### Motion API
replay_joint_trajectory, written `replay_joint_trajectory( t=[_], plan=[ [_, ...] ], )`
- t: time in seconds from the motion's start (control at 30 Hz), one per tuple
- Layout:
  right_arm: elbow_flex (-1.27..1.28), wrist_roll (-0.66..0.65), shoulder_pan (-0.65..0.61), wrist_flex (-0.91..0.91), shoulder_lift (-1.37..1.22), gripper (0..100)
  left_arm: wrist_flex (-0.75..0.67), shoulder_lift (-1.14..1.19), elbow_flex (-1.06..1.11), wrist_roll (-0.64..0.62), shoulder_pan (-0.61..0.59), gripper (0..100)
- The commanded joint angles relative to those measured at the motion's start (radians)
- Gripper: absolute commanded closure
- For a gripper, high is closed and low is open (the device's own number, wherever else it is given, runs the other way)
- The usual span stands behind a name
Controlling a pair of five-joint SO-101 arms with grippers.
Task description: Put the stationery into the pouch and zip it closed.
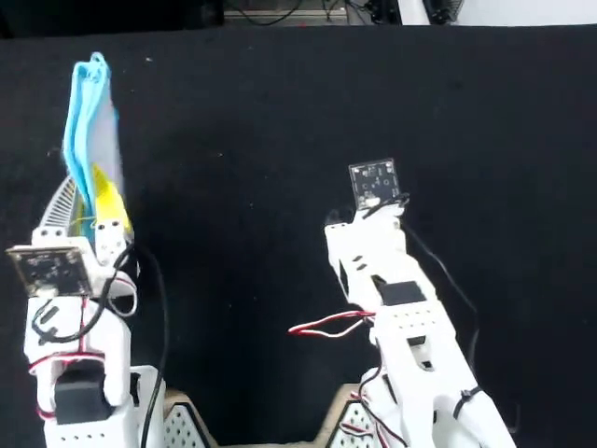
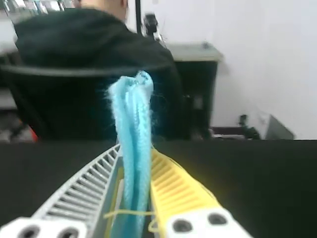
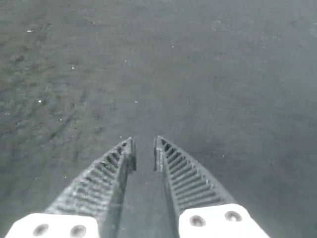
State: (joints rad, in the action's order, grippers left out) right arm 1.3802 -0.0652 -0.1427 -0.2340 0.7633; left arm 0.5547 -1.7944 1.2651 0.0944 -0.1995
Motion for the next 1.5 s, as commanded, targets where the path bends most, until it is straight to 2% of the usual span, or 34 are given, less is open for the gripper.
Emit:
replay_joint_trajectory(
  t=[0.0, 0.23, 0.37, 0.47, 0.83, 1.0, 1.17, 1.37, 1.47],
  plan=[
    [-0.004, -0.002, 0.020, 0.018, 0.027, 93.1, -0.153, 0.112, -0.110, 0.124, -0.002, 97],
    [-0.004, -0.003, 0.020, 0.018, 0.025, 93.1, -0.341, 0.508, -0.205, 0.127, -0.001, 97],
    [-0.002, -0.003, 0.020, 0.028, 0.025, 93.1, -0.373, 0.690, -0.312, -0.015, -0.001, 97],
    [0.027, -0.003, 0.020, 0.080, 0.027, 93.1, -0.331, 0.755, -0.380, -0.097, 0.024, 97],
    [0.045, -0.003, 0.025, 0.118, 0.030, 93.1, -0.204, 0.829, -0.392, -0.100, 0.275, 96],
    [0.045, -0.005, 0.025, 0.118, 0.028, 93.1, -0.109, 0.852, -0.384, -0.109, 0.326, 86],
    [0.045, -0.005, 0.025, 0.120, 0.028, 93.1, 0.015, 0.850, -0.384, -0.141, 0.380, 86],
    [0.045, -0.005, 0.023, 0.121, 0.027, 93.1, 0.186, 0.842, -0.383, -0.103, 0.501, 86],
    [0.045, -0.005, 0.021, 0.121, 0.025, 93.1, 0.173, 0.856, -0.354, -0.074, 0.529, 85]
  ],
)
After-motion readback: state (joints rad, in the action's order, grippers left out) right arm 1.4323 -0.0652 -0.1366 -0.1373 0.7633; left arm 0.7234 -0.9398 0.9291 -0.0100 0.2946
